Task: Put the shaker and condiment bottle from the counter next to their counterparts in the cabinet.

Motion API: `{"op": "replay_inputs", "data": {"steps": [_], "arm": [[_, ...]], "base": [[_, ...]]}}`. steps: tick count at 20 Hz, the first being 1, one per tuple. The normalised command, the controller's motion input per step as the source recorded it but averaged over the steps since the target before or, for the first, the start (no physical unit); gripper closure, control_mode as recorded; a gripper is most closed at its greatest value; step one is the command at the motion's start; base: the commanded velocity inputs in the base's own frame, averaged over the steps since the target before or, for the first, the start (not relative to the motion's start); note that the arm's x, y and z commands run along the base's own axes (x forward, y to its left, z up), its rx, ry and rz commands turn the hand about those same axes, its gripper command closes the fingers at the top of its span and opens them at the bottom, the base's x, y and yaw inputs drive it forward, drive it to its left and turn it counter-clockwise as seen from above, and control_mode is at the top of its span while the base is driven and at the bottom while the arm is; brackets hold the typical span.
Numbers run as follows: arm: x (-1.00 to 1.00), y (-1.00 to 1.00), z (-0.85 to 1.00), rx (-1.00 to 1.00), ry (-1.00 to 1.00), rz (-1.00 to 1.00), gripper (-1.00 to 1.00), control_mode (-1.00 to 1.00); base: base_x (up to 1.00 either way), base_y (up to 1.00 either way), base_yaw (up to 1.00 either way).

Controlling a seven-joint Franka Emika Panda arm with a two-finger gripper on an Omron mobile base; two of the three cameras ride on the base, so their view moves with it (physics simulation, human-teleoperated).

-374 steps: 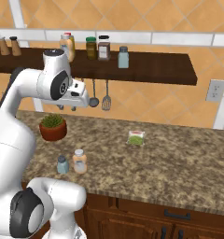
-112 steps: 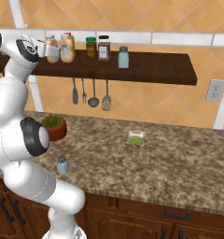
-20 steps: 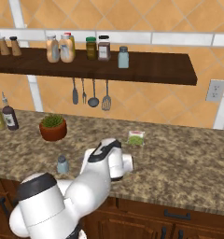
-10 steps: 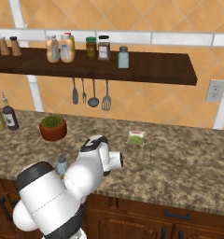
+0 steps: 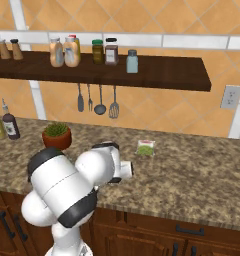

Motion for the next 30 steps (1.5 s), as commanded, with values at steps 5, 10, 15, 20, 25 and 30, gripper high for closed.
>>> {"op": "replay_inputs", "data": {"steps": [5, 10, 15, 20, 25, 30], "arm": [[-0.08, 0.42, 0.0, 0.0, 0.0, -0.15, -1.0, -1.0], [-0.01, 0.19, 0.0, 0.0, 0.0, -0.12, -1.0, -1.0], [-0.08, 0.07, 0.0, 0.0, 0.0, -0.07, -1.0, -1.0], [-0.45, -0.06, 0.0, 0.0, 0.0, 0.04, -1.0, -1.0], [-0.18, 0.07, 0.0, 0.0, 0.0, 0.11, -1.0, -1.0], [0.22, 0.6, 0.0, 0.0, 0.0, -0.1, -1.0, -1.0]], "base": [[0.0, 0.0, 0.0], [0.0, 0.0, 0.0], [0.0, 0.0, 0.0], [0.0, 0.0, 0.0], [0.0, 0.0, 0.0], [0.0, 0.0, 0.0]]}}
